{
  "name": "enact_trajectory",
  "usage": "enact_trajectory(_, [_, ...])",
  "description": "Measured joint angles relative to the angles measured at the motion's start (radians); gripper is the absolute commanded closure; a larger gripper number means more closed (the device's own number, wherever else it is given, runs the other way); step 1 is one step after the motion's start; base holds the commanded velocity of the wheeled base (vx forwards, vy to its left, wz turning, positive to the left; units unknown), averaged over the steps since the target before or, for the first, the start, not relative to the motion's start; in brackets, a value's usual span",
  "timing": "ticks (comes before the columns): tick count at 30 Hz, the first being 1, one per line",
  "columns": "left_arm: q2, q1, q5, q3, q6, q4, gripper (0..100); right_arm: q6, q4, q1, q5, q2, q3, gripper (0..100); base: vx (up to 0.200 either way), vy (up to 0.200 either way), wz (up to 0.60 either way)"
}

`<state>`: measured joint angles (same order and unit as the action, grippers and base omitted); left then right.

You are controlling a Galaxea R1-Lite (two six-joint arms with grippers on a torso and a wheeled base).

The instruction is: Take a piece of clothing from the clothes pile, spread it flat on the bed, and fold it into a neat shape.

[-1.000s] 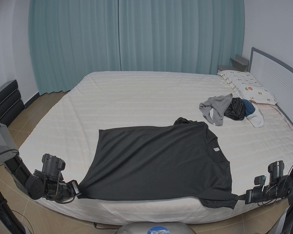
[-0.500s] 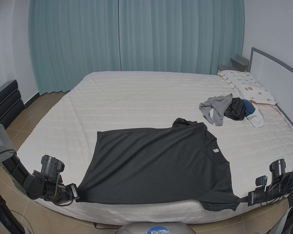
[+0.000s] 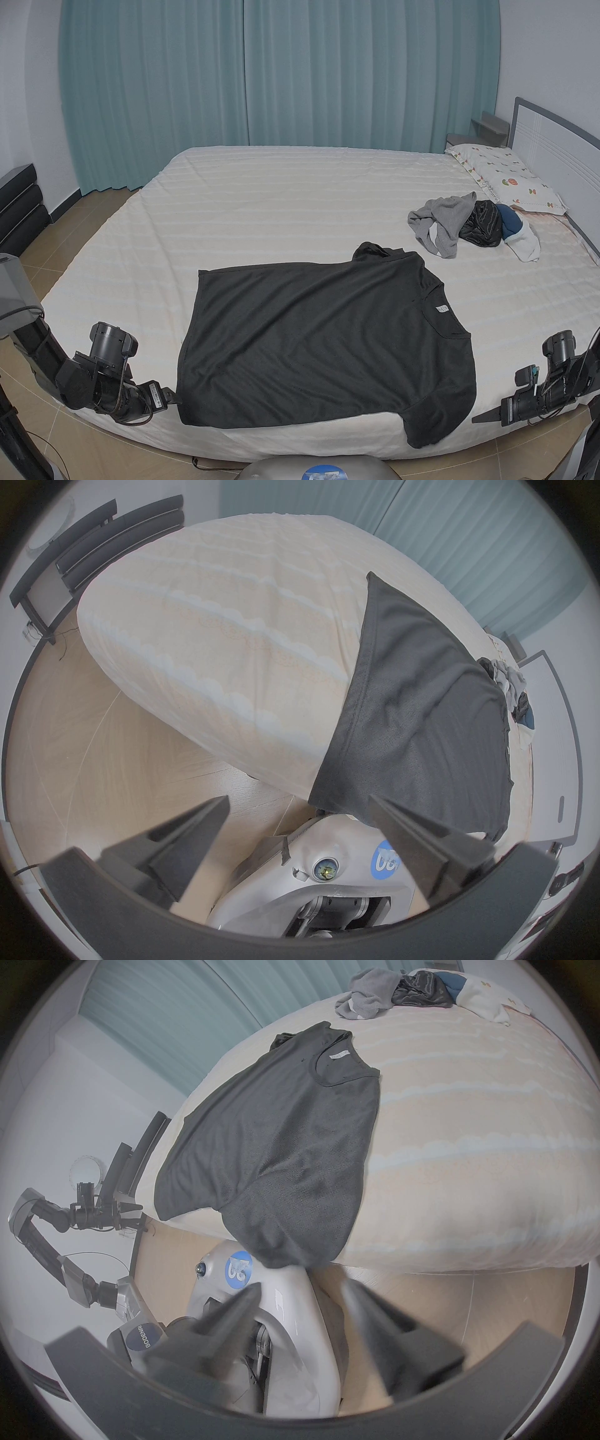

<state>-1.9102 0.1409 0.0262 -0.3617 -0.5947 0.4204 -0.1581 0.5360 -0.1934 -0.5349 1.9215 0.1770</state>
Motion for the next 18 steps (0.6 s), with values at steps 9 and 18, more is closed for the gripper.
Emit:
enact_trajectory(9, [0.003,-0.001,0.007,-0.018,-0.007,0.03,0,0.084,0.003,-0.014,-0.022,0.013,0.061,0,0.0,0.0,0.0])
enact_trajectory(18, [0.015,-0.005,0.004,-0.05,-0.104,0.049,0,0.151,0.003,-0.011,-0.027,0.011,0.098,0,0.0,0.0,0.0])
